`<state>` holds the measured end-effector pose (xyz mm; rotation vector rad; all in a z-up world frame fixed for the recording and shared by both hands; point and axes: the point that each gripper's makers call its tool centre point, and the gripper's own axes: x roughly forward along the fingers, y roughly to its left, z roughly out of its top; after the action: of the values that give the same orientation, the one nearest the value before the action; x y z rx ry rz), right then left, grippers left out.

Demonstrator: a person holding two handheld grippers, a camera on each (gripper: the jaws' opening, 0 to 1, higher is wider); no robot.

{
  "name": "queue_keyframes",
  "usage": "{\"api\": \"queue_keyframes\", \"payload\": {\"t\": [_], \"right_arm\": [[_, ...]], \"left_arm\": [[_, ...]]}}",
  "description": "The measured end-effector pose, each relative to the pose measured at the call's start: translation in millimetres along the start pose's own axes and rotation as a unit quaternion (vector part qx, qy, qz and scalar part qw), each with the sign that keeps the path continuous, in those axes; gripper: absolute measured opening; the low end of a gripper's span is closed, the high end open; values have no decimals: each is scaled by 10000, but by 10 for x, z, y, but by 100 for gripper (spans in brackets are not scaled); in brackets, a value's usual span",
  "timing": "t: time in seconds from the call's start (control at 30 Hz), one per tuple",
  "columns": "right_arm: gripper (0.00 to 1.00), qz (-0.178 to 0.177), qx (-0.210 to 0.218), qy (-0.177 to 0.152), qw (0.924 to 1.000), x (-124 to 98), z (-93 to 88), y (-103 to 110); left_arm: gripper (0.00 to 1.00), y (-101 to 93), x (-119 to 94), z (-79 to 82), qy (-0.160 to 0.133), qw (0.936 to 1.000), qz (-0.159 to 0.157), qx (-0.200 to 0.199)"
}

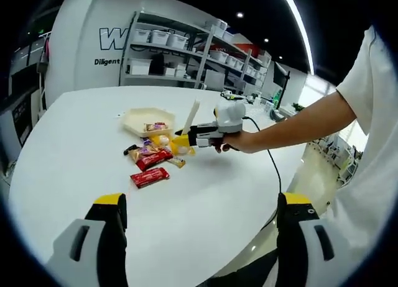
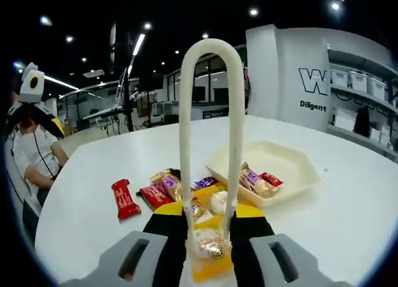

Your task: Place the target food into the container with the food tongs after gripping and lifting it, then release it inside without dropping or visibly crushing the food.

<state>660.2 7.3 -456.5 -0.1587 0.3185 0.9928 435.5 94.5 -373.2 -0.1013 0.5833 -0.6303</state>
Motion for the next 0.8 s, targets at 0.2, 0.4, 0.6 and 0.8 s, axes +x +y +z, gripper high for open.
{"api": "queue_keyframes", "payload": {"t": [0.2, 0.4, 0.6, 0.8], "right_arm": [[23, 93, 140, -40, 9999, -50, -10, 17], [23, 204, 110, -79, 9997, -134, 3, 81], [23, 314, -105, -62, 9994, -155, -15, 81], [24, 429, -152, -23, 9990, -151, -69, 114]], "left_arm": [[99, -13, 49, 65, -31, 10000, -20, 9], [98, -43, 84, 109, -69, 9999, -88, 54], [98, -52, 72, 114, -81, 9999, -97, 52], [98, -52, 32, 64, -30, 10000, -67, 41]]}}
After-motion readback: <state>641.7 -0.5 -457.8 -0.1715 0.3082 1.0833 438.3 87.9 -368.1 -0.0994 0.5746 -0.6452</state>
